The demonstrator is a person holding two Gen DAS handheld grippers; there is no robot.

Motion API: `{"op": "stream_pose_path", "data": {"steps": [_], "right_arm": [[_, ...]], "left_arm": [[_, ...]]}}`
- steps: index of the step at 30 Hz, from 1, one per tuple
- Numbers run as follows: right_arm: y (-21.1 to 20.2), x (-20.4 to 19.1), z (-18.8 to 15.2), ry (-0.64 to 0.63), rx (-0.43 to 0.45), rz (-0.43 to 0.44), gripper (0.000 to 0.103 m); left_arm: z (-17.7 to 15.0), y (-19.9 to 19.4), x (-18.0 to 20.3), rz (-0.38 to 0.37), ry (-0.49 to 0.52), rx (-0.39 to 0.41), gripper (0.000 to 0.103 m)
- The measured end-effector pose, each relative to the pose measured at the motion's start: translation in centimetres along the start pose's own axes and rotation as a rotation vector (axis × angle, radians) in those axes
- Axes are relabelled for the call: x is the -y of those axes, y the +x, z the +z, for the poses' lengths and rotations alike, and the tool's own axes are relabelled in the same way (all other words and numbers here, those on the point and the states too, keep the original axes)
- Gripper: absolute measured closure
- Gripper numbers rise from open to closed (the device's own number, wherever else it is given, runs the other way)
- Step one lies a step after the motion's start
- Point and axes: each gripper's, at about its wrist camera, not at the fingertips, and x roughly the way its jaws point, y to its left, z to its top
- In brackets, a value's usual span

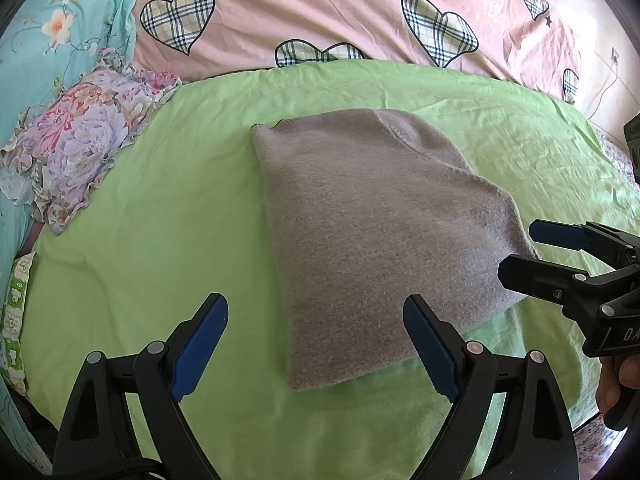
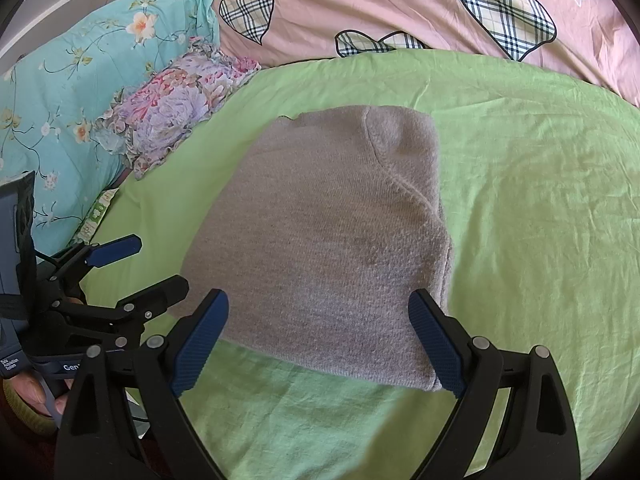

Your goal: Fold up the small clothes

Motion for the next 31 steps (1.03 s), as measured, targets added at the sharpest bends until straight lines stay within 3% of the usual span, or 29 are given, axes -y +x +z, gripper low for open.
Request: {"op": "stream_pose_path", "data": {"steps": [31], "right_arm": [[0.1,0.4,1.8,0.009,0.025,-0.002,0.011]], "left_arm": [[1.8,1.3,-1.0,0.026,-0.04,-0.001,0.013]]}}
